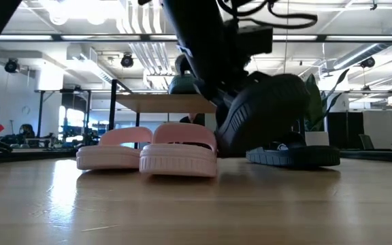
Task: Pick and place slides into the shelf
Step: Move the left black slide to the right of the right pink slide
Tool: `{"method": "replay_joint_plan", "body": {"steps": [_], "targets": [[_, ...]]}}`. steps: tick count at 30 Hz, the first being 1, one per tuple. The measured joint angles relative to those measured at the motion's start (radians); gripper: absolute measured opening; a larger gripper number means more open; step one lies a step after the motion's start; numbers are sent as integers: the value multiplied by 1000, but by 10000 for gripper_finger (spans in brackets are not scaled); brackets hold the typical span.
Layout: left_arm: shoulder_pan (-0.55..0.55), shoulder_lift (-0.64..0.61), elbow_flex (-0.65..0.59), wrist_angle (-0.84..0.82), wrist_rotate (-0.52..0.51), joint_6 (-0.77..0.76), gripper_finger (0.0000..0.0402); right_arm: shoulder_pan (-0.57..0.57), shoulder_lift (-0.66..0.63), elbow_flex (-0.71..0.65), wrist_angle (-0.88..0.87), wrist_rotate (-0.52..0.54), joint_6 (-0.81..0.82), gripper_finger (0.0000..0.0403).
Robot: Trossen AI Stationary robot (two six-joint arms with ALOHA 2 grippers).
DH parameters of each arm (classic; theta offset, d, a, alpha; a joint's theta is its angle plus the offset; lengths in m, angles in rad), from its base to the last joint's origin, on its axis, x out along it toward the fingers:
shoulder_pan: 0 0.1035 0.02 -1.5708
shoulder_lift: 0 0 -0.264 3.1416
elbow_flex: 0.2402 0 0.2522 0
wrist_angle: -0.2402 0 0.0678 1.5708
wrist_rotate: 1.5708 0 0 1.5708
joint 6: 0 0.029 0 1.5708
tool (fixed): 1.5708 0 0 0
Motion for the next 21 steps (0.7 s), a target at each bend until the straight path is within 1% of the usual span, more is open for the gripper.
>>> {"method": "replay_joint_plan", "body": {"steps": [4, 11, 13, 16, 17, 21], "targets": [[13, 12, -2, 1, 19, -1, 7, -15, 0, -6, 0, -7, 0, 182], [46, 12, -2, -1, 26, -1, 43, -32, 0, -24, 0, -8, 0, 182], [56, 11, -3, 0, 60, -1, 54, -35, 0, -30, 0, -9, 0, 182], [72, 10, -3, 5, 157, -3, 72, -40, 0, -36, 0, -16, 12, 182], [77, 8, -3, 6, 173, -8, 77, -40, 0, -36, 0, -22, 15, 182], [89, 8, -6, 8, 179, -11, 98, -40, 0, -38, 0, -37, 25, 182]]}}
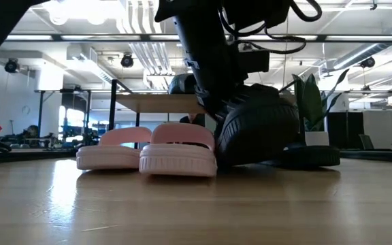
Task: Pick and place slides into the shelf
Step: Move the left black slide to the right of the right pink slide, then adjust the slides under the shelf
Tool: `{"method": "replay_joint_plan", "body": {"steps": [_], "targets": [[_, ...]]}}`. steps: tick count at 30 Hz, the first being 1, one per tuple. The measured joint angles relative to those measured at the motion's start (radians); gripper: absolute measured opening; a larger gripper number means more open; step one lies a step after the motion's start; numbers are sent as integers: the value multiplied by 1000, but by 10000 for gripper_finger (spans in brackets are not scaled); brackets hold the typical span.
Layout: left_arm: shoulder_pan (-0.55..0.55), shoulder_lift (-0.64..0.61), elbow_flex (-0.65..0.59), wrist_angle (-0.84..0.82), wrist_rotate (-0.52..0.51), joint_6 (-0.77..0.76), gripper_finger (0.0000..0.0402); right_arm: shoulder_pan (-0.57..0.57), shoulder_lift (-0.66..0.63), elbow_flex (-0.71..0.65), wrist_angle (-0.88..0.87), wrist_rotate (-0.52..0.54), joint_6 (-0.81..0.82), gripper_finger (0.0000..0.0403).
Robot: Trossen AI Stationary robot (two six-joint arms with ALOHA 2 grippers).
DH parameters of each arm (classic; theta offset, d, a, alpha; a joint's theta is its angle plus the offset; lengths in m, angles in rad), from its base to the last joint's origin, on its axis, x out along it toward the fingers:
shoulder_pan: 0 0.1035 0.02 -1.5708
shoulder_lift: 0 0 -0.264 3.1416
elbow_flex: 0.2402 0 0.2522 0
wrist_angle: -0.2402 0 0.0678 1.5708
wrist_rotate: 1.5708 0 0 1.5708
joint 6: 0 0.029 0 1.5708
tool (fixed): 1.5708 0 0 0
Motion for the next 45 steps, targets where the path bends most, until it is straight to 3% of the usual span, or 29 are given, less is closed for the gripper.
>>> {"method": "replay_joint_plan", "body": {"steps": [7, 15, 22, 27, 30, 33, 40, 45], "targets": [[4, -6, 7, -11, -5, 0, 154, 0, 0, -1, 3, -41, 1, 182], [2, -22, 9, -39, 120, 0, 209, 0, 0, -3, 4, -43, 1, 182], [-21, -109, 9, -55, 126, -1, 224, 0, 1, -10, 4, -82, 1, 182], [-44, -217, 8, -54, 277, -32, 222, -1, 17, -14, 9, -197, 1, 182], [-83, -295, -5, -53, 376, -121, 211, -11, 38, -32, 26, -356, 7, 176], [-148, -355, -39, -64, 360, -175, 175, -11, 57, -81, 112, -466, 14, 151], [-313, -423, -173, -102, 336, -455, 18, -19, 56, -258, 577, -543, -171, 39], [-427, -433, -247, -94, 327, -713, 12, -50, 55, -391, 841, -603, -206, 13]]}}
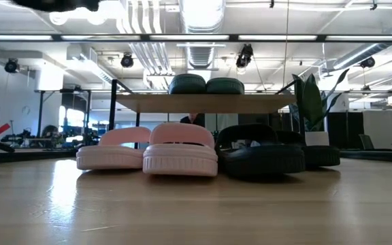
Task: Pick and place slides into the shelf
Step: Adjust the slides under the shelf
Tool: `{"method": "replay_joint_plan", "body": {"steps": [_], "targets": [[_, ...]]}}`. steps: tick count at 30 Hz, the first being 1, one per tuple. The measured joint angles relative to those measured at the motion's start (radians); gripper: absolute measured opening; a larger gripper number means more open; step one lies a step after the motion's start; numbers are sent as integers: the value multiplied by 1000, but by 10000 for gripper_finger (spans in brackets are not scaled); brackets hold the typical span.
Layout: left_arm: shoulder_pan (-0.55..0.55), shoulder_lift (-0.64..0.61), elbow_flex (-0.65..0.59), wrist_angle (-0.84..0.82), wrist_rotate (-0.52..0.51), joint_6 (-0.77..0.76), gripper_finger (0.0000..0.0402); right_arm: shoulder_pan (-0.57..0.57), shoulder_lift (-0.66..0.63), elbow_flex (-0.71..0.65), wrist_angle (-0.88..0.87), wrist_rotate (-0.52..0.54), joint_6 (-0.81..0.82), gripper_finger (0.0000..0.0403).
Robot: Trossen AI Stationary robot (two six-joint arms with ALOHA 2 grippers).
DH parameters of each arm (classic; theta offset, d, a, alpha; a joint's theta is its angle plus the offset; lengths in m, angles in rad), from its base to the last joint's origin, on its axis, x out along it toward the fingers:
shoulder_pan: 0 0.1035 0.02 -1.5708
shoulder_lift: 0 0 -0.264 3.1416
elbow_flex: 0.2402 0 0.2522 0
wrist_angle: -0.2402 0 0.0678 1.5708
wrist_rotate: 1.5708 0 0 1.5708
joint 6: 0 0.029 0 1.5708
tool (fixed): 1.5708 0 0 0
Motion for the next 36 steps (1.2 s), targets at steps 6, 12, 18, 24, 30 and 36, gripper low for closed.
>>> {"method": "replay_joint_plan", "body": {"steps": [6, 12, 18, 24, 30, 36], "targets": [[-69, 16, -108, 249, -34, -124, 12, -89, 33, -163, 438, -111, -87, 13], [-60, 57, -213, 506, -75, -125, 12, -158, 101, -210, 635, -135, -144, 13], [-24, 87, -249, 580, -127, -125, 12, -193, 192, -175, 642, -228, -168, 13], [21, 124, -251, 584, -126, -88, 12, -197, 317, -92, 639, -262, -214, 13], [60, 163, -250, 579, -127, -46, 12, -220, 433, -8, 626, -244, -268, 13], [105, 195, -252, 503, -119, -39, 12, -255, 475, 37, 612, -209, -298, 13]]}}
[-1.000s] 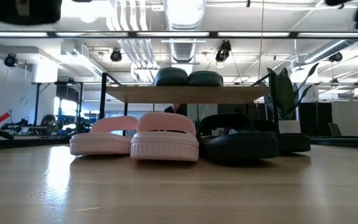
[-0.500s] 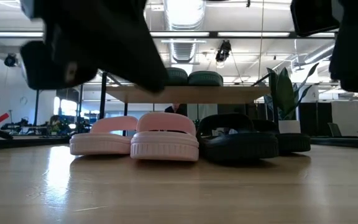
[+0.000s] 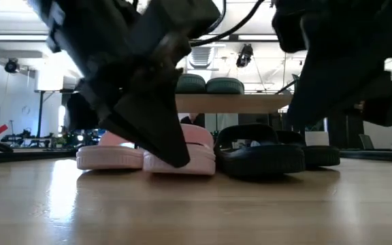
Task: Pick and place slides into the shelf
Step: Adjust the slides under the shelf
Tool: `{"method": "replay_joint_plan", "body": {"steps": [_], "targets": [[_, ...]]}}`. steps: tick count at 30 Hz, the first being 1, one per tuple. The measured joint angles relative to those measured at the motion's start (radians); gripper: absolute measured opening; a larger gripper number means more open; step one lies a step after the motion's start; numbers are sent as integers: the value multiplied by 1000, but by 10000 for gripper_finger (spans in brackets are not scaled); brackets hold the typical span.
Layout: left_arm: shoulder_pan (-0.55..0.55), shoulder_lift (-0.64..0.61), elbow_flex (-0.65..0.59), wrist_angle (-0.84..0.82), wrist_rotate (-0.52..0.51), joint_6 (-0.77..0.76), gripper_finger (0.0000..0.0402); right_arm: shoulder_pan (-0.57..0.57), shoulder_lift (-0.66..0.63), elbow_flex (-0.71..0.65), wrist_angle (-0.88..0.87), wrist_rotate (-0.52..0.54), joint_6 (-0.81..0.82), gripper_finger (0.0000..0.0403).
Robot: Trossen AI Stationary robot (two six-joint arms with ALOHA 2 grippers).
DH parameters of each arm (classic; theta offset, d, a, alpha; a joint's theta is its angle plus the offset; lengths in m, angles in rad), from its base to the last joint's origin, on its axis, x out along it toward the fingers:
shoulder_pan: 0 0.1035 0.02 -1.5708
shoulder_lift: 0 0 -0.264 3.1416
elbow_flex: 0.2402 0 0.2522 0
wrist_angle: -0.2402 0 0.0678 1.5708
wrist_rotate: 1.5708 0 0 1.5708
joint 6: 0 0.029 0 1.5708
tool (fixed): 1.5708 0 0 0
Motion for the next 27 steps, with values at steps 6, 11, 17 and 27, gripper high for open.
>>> {"method": "replay_joint_plan", "body": {"steps": [6, 11, 17, 27], "targets": [[49, -31, -4, -116, -88, 4, 12, -34, -1, 29, -185, 39, 1, 13], [69, -49, 8, -105, -86, 60, 12, -62, -1, 19, -219, 33, -15, 13], [35, -96, 60, -96, -89, 127, 12, -70, -2, 17, -216, -18, -38, 13], [-42, -166, 50, -235, -91, 25, 12, -75, -3, 7, -210, -64, -127, 13]]}}
